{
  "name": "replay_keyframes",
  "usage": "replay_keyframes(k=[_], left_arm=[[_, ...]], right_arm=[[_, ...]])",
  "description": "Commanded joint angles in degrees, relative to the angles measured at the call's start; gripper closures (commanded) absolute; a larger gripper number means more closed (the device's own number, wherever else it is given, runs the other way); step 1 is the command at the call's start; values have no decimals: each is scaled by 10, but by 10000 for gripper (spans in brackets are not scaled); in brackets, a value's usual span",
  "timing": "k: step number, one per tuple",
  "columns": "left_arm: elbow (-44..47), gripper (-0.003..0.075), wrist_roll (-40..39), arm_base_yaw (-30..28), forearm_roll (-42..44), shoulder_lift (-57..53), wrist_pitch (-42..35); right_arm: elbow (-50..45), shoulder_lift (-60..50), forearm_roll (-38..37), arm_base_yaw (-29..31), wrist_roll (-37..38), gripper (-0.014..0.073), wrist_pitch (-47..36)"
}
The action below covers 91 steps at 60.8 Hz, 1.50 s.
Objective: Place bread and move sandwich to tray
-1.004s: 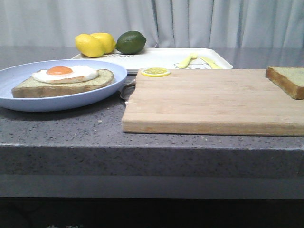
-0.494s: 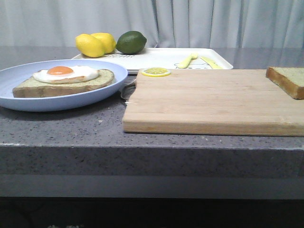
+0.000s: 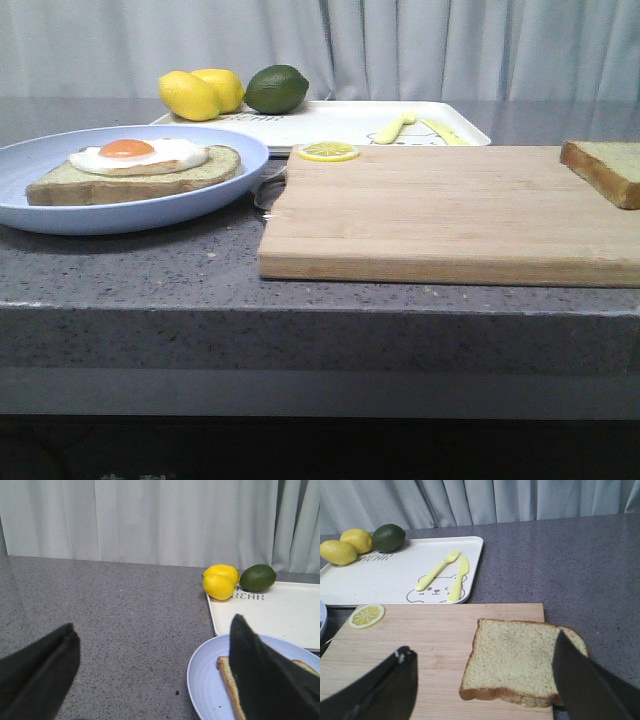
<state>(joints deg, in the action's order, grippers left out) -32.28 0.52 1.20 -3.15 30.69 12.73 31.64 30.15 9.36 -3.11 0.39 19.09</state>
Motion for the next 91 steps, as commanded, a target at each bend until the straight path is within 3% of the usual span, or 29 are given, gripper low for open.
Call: replay_keyframes(k=[1, 11, 19, 32, 47, 53, 68, 76, 82, 91], left_arm=[[-13, 46, -5, 0, -2, 5, -54], [-8, 135, -5, 0, -2, 5, -54], [-5, 189, -5, 0, -2, 5, -54], [-5, 230, -5, 0, -2, 5, -54], [-5, 225, -5, 0, -2, 5, -58], [-5, 225, -5, 0, -2, 5, -58], [-5, 226, -5, 0, -2, 5, -58], [-5, 226, -5, 0, -2, 5, -58], [-5, 226, -5, 0, -2, 5, -58], [-5, 226, -5, 0, -2, 5, -58]], right_arm=[[20, 12, -4, 2, -4, -48, -49], [45, 59, 4, 2, -4, -48, -32], [130, 147, -4, 10, -4, -48, 40], [277, 300, 4, 134, -4, -48, 187], [309, 439, 45, 218, -15, -48, 227], [309, 484, 86, 232, -48, -48, 233], [309, 559, 291, 256, -217, -48, 265], [309, 569, 329, 260, -249, -38, 275], [309, 568, 332, 260, -249, 102, 280], [310, 566, 332, 260, -249, 547, 286]])
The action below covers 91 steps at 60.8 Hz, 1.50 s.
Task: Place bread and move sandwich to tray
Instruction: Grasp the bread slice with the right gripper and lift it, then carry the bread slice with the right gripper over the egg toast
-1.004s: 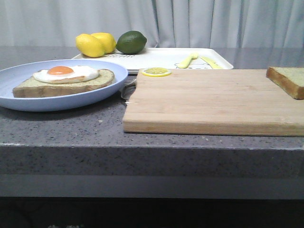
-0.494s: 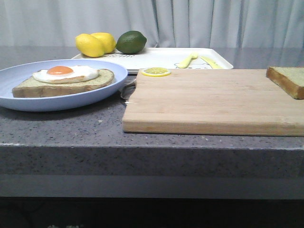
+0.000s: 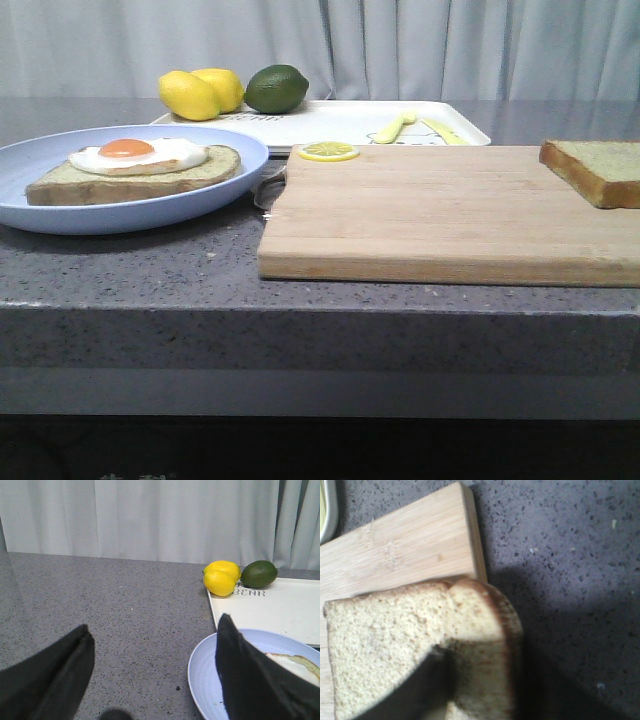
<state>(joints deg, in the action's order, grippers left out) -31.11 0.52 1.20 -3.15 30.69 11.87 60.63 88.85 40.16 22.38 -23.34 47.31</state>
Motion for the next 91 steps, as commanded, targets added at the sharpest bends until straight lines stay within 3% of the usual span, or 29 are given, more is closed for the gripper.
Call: replay_keyframes(k=[1, 4, 17, 35, 54, 68, 78, 91], left_arm=[[-16, 226, -5, 0, -2, 5, -49], [-16, 226, -5, 0, -2, 5, -49], [-16, 226, -5, 0, -2, 5, -49], [-16, 226, -5, 0, -2, 5, -49], [-16, 227, -5, 0, -2, 5, -49], [-16, 227, -5, 0, -2, 5, -49], [-16, 227, -5, 0, -2, 5, -49], [-16, 227, -5, 0, -2, 5, -49]], right_arm=[[20, -22, 24, 5, -11, 587, 4], [20, -22, 24, 5, -10, 669, 6], [20, -62, 46, 5, -10, 652, 7], [20, -131, 242, -34, -11, 652, 23], [20, -104, 399, -251, -11, 652, -69], [54, -21, 543, -412, -91, 652, -120], [118, 60, 623, -475, -120, 652, -118], [178, 147, 648, -500, -120, 650, -114]])
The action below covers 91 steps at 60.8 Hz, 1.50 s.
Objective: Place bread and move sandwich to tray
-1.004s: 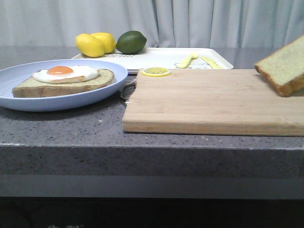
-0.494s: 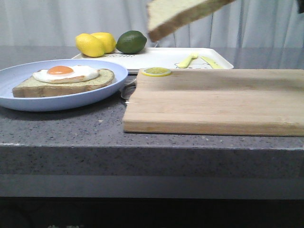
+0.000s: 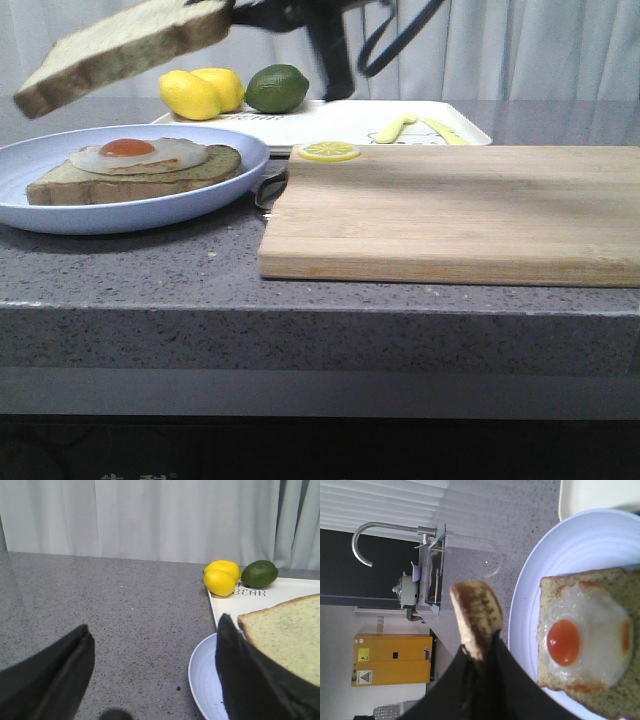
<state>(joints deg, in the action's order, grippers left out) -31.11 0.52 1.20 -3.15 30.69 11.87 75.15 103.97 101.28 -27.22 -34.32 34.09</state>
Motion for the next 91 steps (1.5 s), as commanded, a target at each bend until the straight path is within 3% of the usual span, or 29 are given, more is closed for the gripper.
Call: replay_keyframes(k=[1, 10, 22, 34, 47, 56, 62, 70, 77, 87, 91], left_arm=[[-16, 227, -5, 0, -2, 5, -49], [-16, 226, -5, 0, -2, 5, -49], [-16, 227, -5, 0, -2, 5, -49], [-16, 227, -5, 0, -2, 5, -49], [-16, 227, -5, 0, -2, 5, -49], [-16, 227, -5, 0, -2, 5, -49], [-16, 227, -5, 0, -2, 5, -49], [-16, 227, -5, 0, -2, 5, -49], [-16, 227, -5, 0, -2, 5, -49], [-16, 227, -5, 0, -2, 5, -49], [-16, 227, -5, 0, -2, 5, -49]], right_arm=[[33, -1, 38, -4, -10, 650, 18], [29, 18, 37, -4, -10, 573, 5], [27, 17, 6, -1, -10, 340, 9], [27, 14, -10, 6, -10, 252, 24], [23, 3, -41, 33, -10, 255, 61], [-5, -41, -103, 65, -10, 258, 64], [-18, -92, -196, 87, -10, 320, 55], [-19, -157, -351, 120, -5, 506, 67], [-19, -210, -428, 154, 1, 650, 95], [-19, -276, -530, 195, 6, 654, 151], [-20, -303, -599, 206, 46, 654, 153]])
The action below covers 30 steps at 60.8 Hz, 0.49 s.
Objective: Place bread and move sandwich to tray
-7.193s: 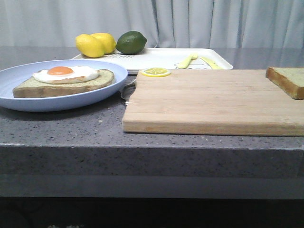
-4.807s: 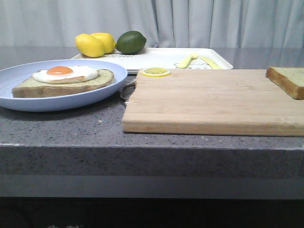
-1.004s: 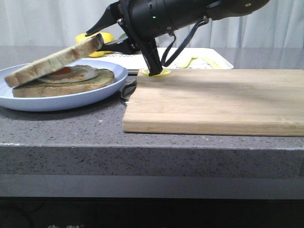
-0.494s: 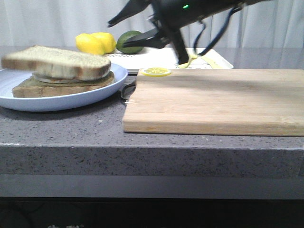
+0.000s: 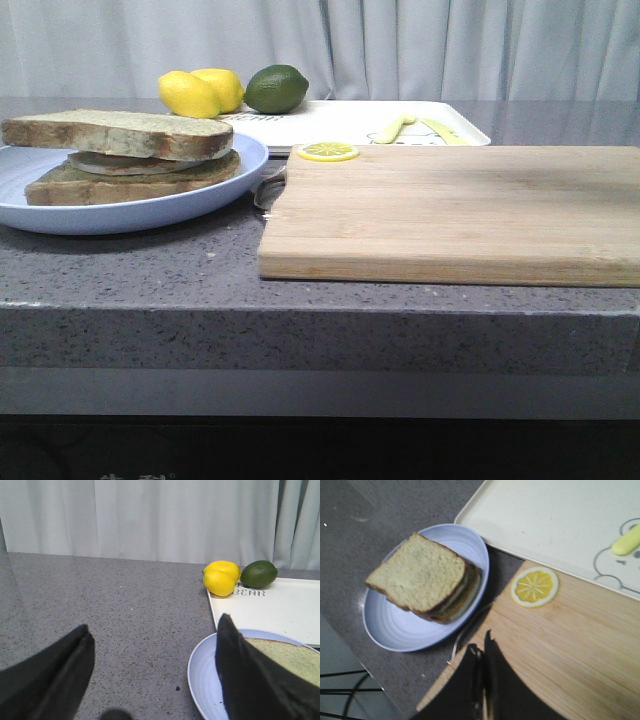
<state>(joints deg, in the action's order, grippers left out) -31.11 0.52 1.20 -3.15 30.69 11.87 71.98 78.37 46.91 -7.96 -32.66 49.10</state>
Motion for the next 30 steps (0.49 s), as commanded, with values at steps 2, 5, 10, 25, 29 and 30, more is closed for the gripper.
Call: replay_keyframes(k=[2, 5, 10, 25, 29, 30], left_arm=[[-16, 227, -5, 0, -2, 5, -49], [-16, 227, -5, 0, -2, 5, -49], [-16, 227, -5, 0, -2, 5, -49], [-16, 227, -5, 0, -2, 5, -49], [-16, 227, -5, 0, -2, 5, -49], [-16, 227, -5, 0, -2, 5, -49]], right_arm=[[12, -64, -101, 18, 67, 654, 0], [10, -85, -186, 20, 117, 654, -8], [-6, -122, -302, 19, 205, 654, -25], [-167, -281, -404, 19, 280, 654, -171], [-225, -330, -389, 19, 280, 654, -225], [-238, -343, -385, 19, 280, 654, -234]])
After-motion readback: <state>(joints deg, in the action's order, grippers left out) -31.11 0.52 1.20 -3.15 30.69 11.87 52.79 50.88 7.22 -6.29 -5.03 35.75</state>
